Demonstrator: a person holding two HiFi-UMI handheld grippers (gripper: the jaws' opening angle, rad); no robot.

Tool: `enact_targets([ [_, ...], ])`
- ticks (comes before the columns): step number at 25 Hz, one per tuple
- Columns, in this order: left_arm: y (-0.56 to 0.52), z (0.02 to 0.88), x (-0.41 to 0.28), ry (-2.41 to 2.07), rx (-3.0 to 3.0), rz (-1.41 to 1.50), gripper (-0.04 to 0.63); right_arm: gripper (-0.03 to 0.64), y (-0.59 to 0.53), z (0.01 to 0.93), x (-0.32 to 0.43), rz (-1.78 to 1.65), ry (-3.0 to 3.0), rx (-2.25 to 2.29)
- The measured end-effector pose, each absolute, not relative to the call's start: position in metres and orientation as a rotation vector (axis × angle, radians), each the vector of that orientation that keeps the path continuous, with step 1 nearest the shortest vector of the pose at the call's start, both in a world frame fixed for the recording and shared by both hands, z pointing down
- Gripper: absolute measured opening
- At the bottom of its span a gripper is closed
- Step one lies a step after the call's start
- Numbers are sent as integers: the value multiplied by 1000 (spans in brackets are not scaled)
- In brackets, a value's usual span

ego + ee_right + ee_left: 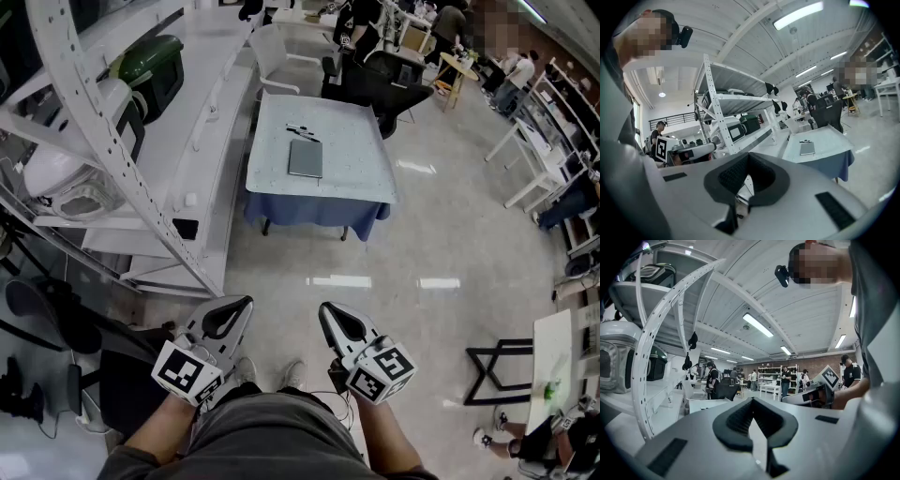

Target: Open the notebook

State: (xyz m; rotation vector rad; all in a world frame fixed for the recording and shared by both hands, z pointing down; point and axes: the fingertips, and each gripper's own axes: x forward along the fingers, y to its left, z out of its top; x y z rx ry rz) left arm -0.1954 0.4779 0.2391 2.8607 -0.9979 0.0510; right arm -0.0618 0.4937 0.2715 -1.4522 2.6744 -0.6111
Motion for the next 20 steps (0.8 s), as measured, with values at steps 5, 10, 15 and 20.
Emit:
enact_targets([
  [5,481,243,-195,-993,2849,58,2,3,496,272,-61,-613,2678,-1454],
  [10,483,243,-191,-983,2850,55,2,3,498,273,-60,-617,2683,-1455],
  [15,484,246,-188,-985,2847,65,2,3,498,276,-58,-606,2685,-1467],
  [20,484,248,-185,-989,2845,72,2,3,497,279,-52,-615,2673,-1477],
])
